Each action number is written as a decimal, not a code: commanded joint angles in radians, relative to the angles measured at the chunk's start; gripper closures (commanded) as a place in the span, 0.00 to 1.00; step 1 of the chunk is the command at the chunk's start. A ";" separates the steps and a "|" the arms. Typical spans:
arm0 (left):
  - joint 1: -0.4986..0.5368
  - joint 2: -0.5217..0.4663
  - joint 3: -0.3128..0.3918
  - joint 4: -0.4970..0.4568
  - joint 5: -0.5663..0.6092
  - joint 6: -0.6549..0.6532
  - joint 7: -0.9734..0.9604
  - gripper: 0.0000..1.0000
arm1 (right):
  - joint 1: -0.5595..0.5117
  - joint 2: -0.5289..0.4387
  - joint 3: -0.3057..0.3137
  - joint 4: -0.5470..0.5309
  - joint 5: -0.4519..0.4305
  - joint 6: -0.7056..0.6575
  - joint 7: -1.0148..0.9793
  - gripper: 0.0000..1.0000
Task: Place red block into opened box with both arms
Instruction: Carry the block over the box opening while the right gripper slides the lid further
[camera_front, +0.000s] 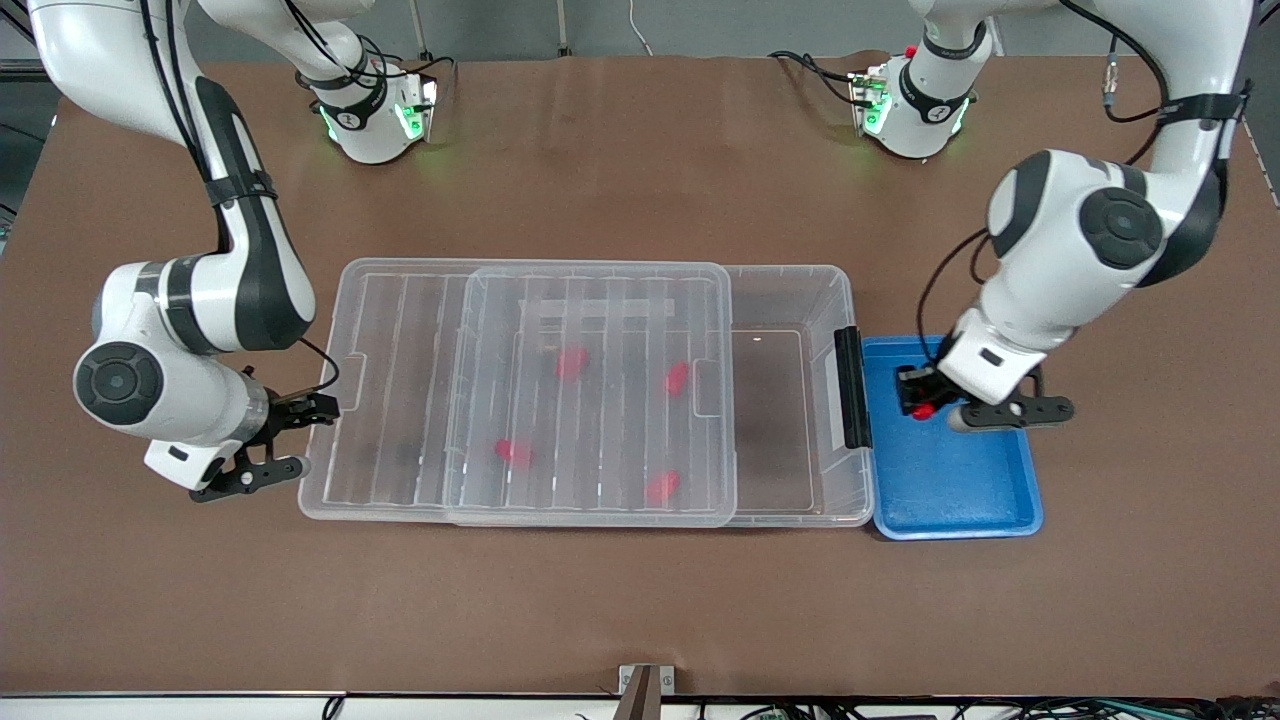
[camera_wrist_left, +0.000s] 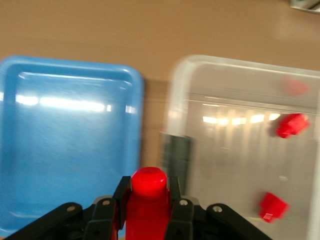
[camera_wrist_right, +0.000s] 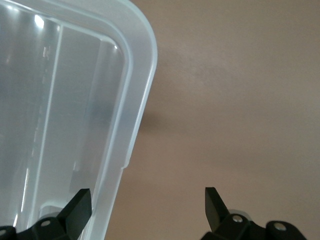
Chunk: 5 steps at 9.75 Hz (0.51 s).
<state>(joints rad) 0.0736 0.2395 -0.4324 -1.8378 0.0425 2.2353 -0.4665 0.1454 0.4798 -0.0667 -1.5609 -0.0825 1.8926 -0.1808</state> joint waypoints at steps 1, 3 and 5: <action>-0.108 0.064 -0.003 0.041 0.022 -0.014 -0.165 1.00 | -0.009 -0.029 -0.016 -0.011 -0.020 -0.013 -0.049 0.00; -0.196 0.124 -0.006 0.078 0.153 -0.014 -0.369 1.00 | -0.009 -0.029 -0.019 0.002 -0.013 -0.027 -0.051 0.00; -0.215 0.190 -0.006 0.072 0.223 -0.008 -0.397 1.00 | -0.009 -0.030 -0.034 0.002 -0.013 -0.029 -0.083 0.00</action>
<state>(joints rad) -0.1443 0.3471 -0.4406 -1.7842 0.2211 2.2330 -0.8496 0.1425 0.4717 -0.0927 -1.5483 -0.0826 1.8755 -0.2359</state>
